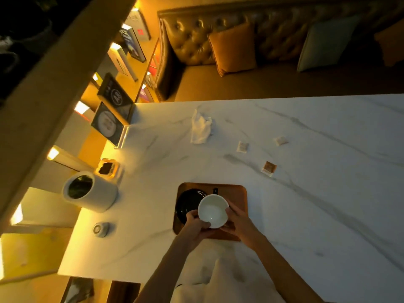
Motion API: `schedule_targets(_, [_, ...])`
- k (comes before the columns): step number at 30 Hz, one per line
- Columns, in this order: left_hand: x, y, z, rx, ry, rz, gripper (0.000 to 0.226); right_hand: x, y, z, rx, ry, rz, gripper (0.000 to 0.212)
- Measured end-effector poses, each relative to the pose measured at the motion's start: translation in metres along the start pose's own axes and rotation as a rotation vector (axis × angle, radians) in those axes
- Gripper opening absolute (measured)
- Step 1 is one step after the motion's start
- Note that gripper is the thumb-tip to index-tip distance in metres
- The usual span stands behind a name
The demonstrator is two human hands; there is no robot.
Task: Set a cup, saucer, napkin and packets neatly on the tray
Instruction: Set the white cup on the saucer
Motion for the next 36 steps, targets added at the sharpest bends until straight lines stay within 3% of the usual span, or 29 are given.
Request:
schedule_targets(7, [-0.065,0.018,-0.002,0.027,-0.091,0.148,0.077,0.067,0.019,-0.035,-0.073,0.138,0.016,0.048])
schedule_targets(12, [-0.075,0.015,0.003,0.004,-0.138,0.162,0.068,0.070,0.022,-0.041,-0.082,0.198,-0.059,0.044])
schedule_targets(19, [-0.073,0.003,-0.006,0.063,-0.115,0.134,0.061,0.068,-0.001,-0.044,-0.046,0.175,-0.109,0.042])
schedule_targets(36, [-0.077,-0.072,-0.029,-0.013,-0.223,-0.057,0.061,0.074,-0.079,-0.043,0.132,0.127,-0.213,0.046])
Point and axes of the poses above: each hand's wrist, its own y-axis away from the middle knuckle, its own x-axis out of the palm, z = x × y, the point moved 9 cm from there along -y, towards the middle knuckle, and after that the axes turned 7 degrees about -z, right-handed, at the moved point
